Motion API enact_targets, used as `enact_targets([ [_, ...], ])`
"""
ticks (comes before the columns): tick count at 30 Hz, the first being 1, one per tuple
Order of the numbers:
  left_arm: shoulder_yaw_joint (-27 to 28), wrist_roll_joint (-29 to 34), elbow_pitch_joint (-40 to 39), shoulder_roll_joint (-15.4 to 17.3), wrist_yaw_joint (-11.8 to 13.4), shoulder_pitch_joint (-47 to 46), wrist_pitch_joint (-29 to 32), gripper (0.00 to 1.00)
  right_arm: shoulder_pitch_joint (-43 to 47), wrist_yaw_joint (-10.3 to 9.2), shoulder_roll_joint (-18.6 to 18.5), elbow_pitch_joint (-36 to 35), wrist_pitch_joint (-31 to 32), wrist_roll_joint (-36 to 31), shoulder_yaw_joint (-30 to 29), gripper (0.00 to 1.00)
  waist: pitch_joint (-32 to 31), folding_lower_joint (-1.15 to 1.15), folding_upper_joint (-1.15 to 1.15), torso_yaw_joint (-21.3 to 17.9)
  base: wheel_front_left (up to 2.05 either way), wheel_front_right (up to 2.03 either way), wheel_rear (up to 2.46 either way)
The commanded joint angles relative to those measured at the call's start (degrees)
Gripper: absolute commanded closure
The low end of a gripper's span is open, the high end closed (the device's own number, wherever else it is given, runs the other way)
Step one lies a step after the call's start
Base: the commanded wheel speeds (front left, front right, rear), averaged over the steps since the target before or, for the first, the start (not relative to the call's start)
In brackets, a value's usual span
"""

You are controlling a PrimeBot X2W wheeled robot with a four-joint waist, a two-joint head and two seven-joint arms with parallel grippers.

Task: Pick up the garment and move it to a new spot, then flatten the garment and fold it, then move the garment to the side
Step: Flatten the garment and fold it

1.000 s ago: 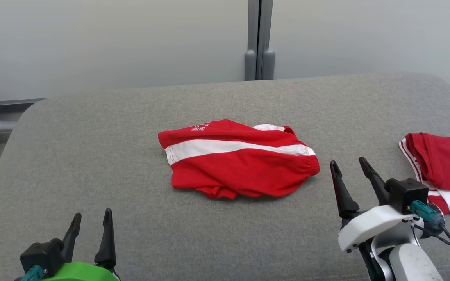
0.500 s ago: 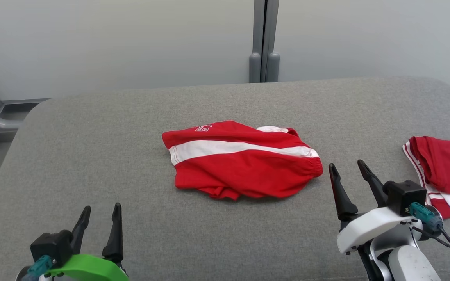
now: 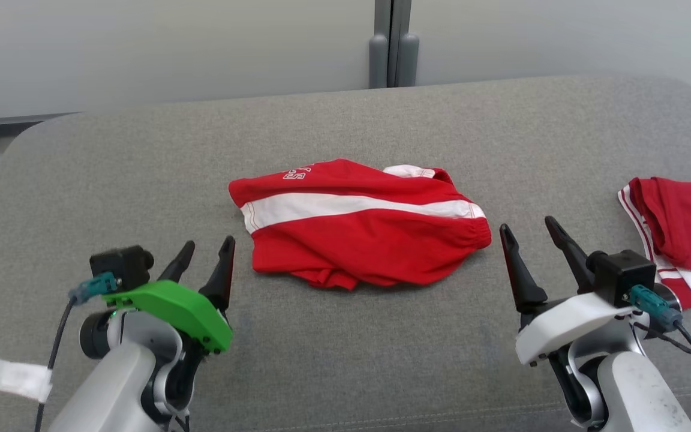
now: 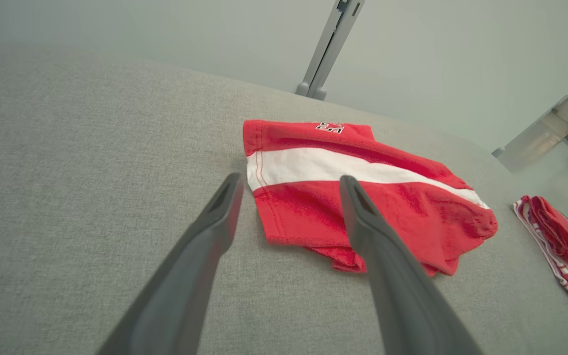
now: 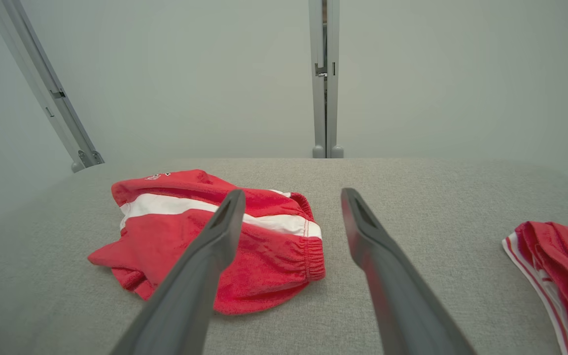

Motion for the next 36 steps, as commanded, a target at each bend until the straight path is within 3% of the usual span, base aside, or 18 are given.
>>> enact_targets([
  [1,0.1,0.1,3.3,-1.0,-0.8,-3.7,0.3,0.00,-1.6,-0.03,-0.5,-0.5,0.2,-0.3,0.0,0.00,5.1,0.00,0.00,-2.2,0.00,0.00,0.00],
  [7,1.1,-2.1,14.7,-4.5,-4.0,-13.1,1.8,0.00,-4.9,-0.03,-1.4,-1.8,0.4,-0.5,0.6,0.00,11.5,0.00,0.00,-4.8,0.00,0.00,0.00],
  [15,2.1,-2.9,27.1,-5.2,-6.1,-20.9,2.9,0.00,-7.0,-0.03,-1.8,-2.4,-0.2,-0.6,0.6,0.00,16.4,0.00,0.00,-7.8,0.00,0.00,0.00],
  [29,2.5,-4.4,36.9,-7.0,-10.8,-25.6,2.3,0.00,-7.6,-0.03,-1.4,-1.7,-1.0,-0.5,0.6,0.00,18.0,0.00,0.00,-9.1,0.00,0.00,0.00],
  [34,1.9,-3.7,40.0,-7.1,-11.2,-26.8,1.9,0.00,-7.8,-0.03,-1.5,-1.2,-1.4,-0.2,1.1,0.00,18.3,0.00,0.00,-9.8,0.00,0.00,0.00],
  [35,1.7,-3.5,40.6,-7.2,-11.2,-27.0,1.9,0.06,-7.9,-0.03,-1.6,-1.2,-1.4,-0.2,1.0,0.00,18.3,0.00,0.00,-10.0,0.00,0.00,0.00],
  [36,1.6,-3.4,41.1,-7.3,-11.3,-27.2,1.7,0.21,-7.9,-0.03,-1.6,-1.1,-1.5,-0.2,1.0,0.00,18.3,0.00,0.00,-10.1,0.00,0.00,0.00],
])
